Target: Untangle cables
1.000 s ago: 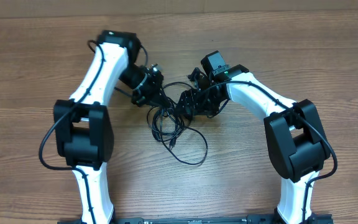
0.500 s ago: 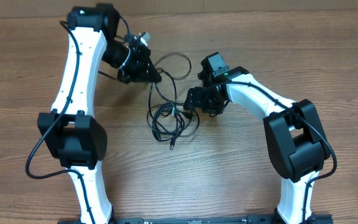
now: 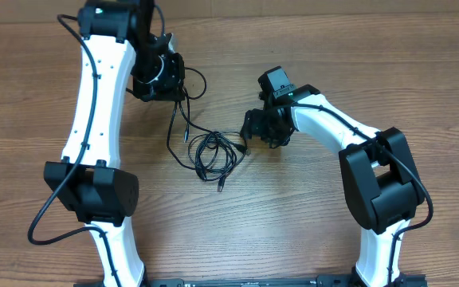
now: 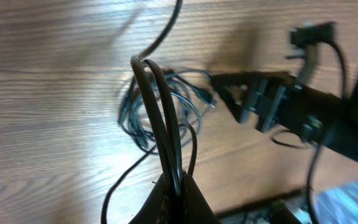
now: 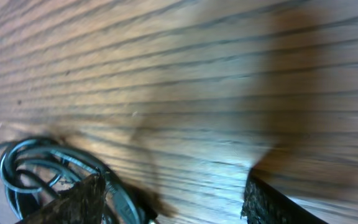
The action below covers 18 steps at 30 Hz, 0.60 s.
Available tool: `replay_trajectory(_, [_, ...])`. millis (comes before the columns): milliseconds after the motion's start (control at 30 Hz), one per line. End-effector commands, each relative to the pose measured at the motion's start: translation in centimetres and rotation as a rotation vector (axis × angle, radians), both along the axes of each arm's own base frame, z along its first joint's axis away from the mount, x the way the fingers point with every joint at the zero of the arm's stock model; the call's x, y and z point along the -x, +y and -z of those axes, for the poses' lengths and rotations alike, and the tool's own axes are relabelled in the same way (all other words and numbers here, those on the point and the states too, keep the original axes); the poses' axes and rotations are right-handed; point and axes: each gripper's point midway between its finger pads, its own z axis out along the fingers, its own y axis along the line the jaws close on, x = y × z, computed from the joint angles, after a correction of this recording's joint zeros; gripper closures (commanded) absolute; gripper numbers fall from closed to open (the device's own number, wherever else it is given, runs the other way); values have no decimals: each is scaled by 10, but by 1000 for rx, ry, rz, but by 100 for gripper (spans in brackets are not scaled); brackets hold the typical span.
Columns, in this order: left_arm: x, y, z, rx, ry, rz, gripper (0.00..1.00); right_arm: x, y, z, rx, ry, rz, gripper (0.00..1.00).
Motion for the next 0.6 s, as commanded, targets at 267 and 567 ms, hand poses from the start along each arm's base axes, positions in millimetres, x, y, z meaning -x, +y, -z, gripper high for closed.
replay_trajectory(267, [-52,-49,-22,-27,-268,-93,96,-25,-93,6,87,49,275,25])
replay_trajectory(567, [-59,-143,5,59,-286,-39,96,-18,-180,10,145,145,470,11])
